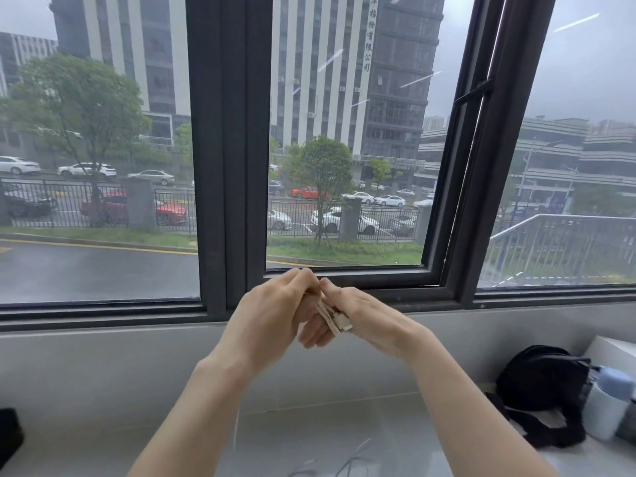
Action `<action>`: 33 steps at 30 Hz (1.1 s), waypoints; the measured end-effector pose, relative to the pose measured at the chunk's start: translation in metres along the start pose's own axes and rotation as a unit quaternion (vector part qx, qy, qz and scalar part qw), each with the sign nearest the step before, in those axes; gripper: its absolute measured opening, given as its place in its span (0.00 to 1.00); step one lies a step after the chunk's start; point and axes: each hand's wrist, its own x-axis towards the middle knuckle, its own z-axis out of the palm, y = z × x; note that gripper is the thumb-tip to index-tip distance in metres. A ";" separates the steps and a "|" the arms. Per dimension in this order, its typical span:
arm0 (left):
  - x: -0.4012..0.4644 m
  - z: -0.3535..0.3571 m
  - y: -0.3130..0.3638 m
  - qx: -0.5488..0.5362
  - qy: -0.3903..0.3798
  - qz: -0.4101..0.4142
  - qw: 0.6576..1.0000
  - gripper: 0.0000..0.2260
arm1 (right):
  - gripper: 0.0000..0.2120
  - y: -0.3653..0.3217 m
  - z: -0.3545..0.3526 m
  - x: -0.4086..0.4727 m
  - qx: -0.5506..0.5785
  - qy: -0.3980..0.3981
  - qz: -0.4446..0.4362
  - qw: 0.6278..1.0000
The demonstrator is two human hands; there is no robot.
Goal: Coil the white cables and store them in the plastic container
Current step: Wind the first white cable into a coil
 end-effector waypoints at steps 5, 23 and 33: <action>0.006 0.005 -0.017 -0.108 -0.011 -0.016 0.994 0.08 | 0.20 0.001 -0.001 -0.005 0.045 -0.061 -0.008 0.997; -0.035 0.068 0.017 -0.416 0.017 -0.244 0.876 0.12 | 0.20 -0.012 -0.005 0.009 0.366 0.081 -0.169 0.912; -0.026 0.034 0.036 -0.009 0.005 -0.096 0.995 0.07 | 0.16 0.016 -0.002 0.014 -0.027 0.208 -0.090 0.974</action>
